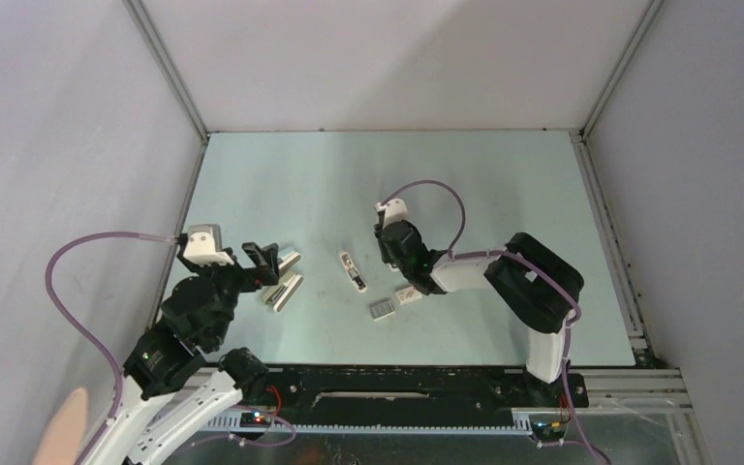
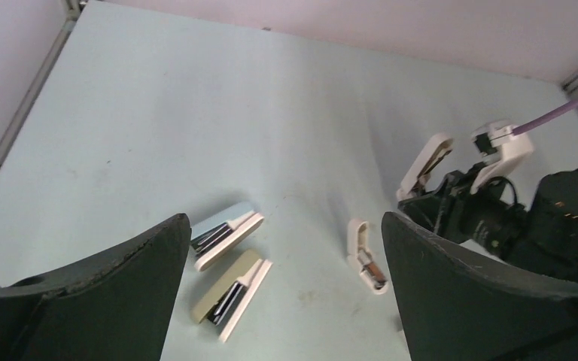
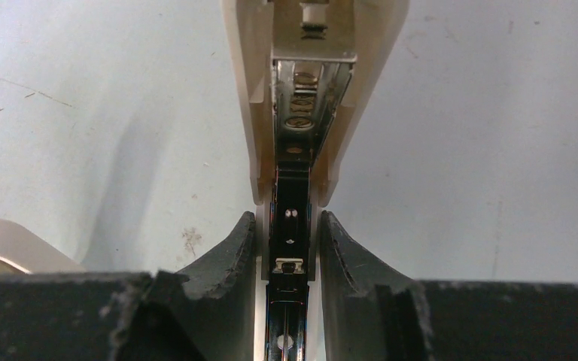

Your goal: Load the staples into the stapler

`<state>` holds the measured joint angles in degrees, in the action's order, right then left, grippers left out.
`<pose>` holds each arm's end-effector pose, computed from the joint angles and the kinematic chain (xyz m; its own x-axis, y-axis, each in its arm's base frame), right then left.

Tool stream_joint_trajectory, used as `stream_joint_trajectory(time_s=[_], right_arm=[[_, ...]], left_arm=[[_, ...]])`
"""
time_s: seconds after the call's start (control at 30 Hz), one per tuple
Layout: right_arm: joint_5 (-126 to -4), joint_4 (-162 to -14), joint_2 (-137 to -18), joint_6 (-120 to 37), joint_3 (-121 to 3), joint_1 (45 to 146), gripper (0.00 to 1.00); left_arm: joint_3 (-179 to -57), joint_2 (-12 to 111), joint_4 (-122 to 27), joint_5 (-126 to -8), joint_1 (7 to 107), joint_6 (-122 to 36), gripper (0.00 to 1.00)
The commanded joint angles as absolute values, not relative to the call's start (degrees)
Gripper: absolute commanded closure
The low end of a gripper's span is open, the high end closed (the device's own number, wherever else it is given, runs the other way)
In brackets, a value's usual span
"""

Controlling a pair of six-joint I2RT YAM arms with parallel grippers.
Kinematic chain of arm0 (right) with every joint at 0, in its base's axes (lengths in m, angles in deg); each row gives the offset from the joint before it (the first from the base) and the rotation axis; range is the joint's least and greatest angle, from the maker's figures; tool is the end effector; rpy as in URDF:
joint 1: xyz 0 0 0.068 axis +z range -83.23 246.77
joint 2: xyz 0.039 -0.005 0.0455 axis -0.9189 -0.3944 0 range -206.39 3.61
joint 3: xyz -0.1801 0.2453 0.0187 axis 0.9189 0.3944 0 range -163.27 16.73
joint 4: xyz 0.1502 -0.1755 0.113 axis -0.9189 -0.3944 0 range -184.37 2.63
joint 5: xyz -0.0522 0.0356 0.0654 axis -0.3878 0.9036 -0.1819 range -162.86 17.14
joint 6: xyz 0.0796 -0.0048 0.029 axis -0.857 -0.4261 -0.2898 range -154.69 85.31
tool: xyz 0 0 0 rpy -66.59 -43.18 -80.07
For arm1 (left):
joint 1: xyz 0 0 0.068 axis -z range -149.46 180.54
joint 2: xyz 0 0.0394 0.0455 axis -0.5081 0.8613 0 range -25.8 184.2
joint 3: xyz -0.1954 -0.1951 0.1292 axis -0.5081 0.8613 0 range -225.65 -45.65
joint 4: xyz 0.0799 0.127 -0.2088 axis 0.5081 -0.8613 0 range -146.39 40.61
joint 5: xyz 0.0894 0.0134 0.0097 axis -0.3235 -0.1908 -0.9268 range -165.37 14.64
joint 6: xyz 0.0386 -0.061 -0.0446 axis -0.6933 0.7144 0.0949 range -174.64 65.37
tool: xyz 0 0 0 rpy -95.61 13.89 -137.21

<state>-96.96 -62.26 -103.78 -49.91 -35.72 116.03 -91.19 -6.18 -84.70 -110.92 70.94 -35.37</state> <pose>0.2967 0.2977 0.1640 -0.4343 -0.1369 -0.8903 -0.3591 0.9327 0.0318 0.0762 -0.0078 0.3502 -0.1471 -0.2273 -0.9627 0.0444 0.9707 -0.2360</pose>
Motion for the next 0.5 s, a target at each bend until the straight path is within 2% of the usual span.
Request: stream_joint_trajectory(time_s=[0.0,0.27,0.47], right_arm=[[-93.9,-58.9,-106.1,-49.7,-39.2,116.1,0.92],[-92.8,-59.6,-109.4,-48.2,-40.6,117.2,0.85],[-92.9,-63.0,-107.7,-48.2,-40.6,117.7,0.54]], left_arm=[[-88.9,-7.4,-83.3,-112.7,69.0,-40.4,0.0],[-87.4,-7.3,-82.9,-109.2,64.7,-41.4,0.0],[-87.1,-7.2,-82.7,-106.4,61.7,-41.0,0.0]])
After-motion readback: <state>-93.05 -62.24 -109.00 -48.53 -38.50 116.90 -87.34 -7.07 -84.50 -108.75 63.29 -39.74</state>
